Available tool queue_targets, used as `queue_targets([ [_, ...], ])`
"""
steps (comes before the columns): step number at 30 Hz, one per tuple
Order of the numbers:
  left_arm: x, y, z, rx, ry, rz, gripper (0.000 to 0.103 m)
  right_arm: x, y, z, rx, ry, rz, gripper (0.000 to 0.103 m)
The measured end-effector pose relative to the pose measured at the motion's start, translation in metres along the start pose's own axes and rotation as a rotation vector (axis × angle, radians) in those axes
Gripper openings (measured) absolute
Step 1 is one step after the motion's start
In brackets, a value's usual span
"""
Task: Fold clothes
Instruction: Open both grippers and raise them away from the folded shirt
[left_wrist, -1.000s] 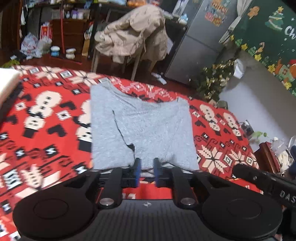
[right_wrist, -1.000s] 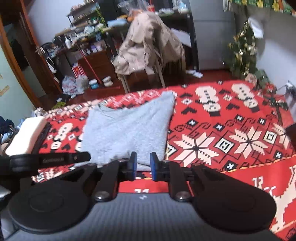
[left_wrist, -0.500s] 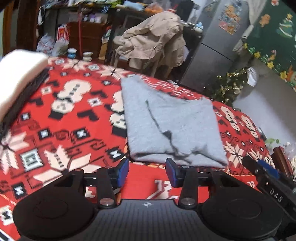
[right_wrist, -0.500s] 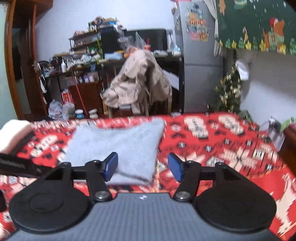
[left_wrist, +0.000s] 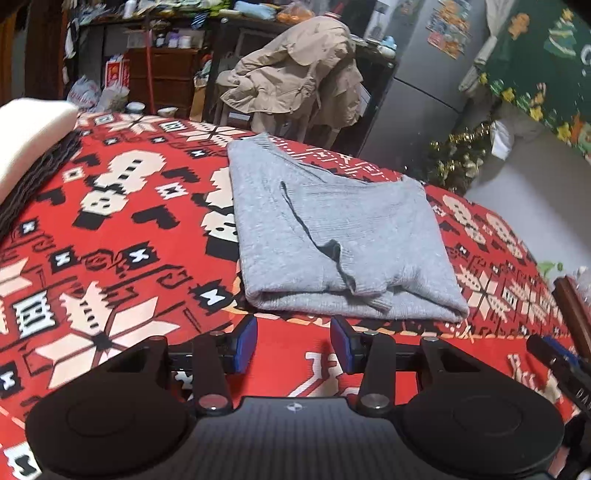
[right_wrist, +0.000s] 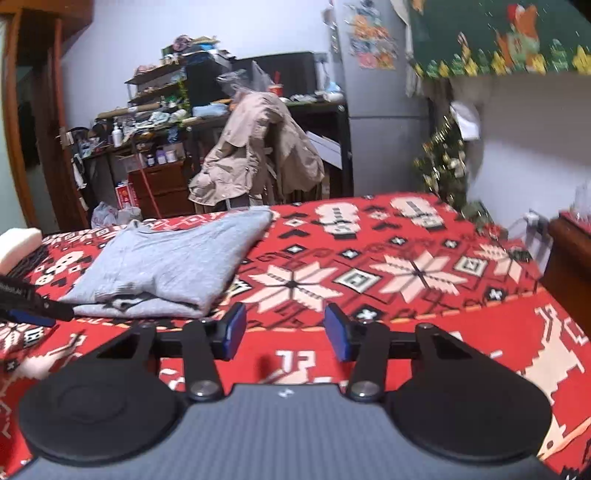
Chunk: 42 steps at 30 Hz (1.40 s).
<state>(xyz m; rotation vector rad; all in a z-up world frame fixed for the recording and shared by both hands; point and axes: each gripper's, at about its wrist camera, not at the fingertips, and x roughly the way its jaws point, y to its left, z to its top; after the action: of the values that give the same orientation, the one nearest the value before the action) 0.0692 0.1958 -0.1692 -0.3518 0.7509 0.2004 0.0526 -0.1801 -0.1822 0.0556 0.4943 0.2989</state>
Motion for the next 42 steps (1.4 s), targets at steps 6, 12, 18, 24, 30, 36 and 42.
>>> queue_targets([
  [6, -0.004, 0.003, -0.012, 0.045, -0.003, 0.033, 0.044, -0.011, -0.007, -0.002, -0.018, 0.019, -0.008, 0.049],
  [12, -0.012, -0.011, 0.018, 0.1, -0.055, -0.071, 0.05, -0.023, -0.009, 0.025, 0.021, 0.012, 0.007, 0.066],
  [18, 0.006, -0.028, 0.062, 0.189, -0.08, -0.066, 0.08, 0.025, 0.034, 0.076, -0.1, 0.039, 0.078, 0.091],
  [24, 0.021, -0.03, 0.102, 0.197, 0.035, 0.031, 0.081, 0.067, 0.078, 0.1, -0.192, 0.115, -0.093, 0.102],
  [30, -0.001, -0.027, 0.152, 0.14, 0.153, 0.026, 0.083, 0.064, 0.107, 0.155, -0.188, 0.265, -0.162, 0.102],
  [36, -0.01, -0.033, 0.196, 0.117, 0.117, 0.039, 0.073, 0.08, 0.108, 0.228, -0.083, 0.422, -0.097, 0.102],
  [42, 0.044, -0.035, 0.208, 0.024, 0.344, 0.041, 0.065, 0.119, 0.118, 0.257, -0.038, 0.483, -0.117, 0.097],
])
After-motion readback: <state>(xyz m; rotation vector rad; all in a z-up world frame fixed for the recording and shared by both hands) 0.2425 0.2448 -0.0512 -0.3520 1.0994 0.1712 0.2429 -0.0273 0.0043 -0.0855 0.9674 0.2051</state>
